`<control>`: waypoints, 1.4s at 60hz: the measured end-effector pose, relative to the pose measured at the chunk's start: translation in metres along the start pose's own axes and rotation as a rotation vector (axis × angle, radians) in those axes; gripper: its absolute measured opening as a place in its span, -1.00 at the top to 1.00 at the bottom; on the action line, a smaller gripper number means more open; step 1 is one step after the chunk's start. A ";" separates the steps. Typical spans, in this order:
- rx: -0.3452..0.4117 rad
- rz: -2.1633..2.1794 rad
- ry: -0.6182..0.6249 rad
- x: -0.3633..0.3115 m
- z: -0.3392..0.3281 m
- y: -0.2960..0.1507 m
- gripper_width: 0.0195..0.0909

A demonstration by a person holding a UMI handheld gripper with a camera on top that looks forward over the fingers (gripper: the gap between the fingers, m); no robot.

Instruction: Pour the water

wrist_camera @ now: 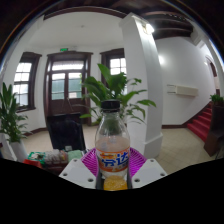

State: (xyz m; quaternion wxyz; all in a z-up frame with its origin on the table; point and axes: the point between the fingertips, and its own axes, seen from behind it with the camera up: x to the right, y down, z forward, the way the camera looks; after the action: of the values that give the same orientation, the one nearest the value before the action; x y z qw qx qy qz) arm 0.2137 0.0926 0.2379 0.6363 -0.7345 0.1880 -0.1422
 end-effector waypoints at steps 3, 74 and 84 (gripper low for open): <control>-0.023 -0.006 0.023 0.016 0.011 0.016 0.56; -0.168 -0.050 -0.115 0.036 -0.092 0.143 -0.74; -0.166 -0.033 -0.166 0.021 -0.168 0.122 -0.73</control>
State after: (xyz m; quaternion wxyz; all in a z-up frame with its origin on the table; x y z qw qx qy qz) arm 0.1454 -0.0799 0.1415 0.5843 -0.7970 0.1337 -0.0750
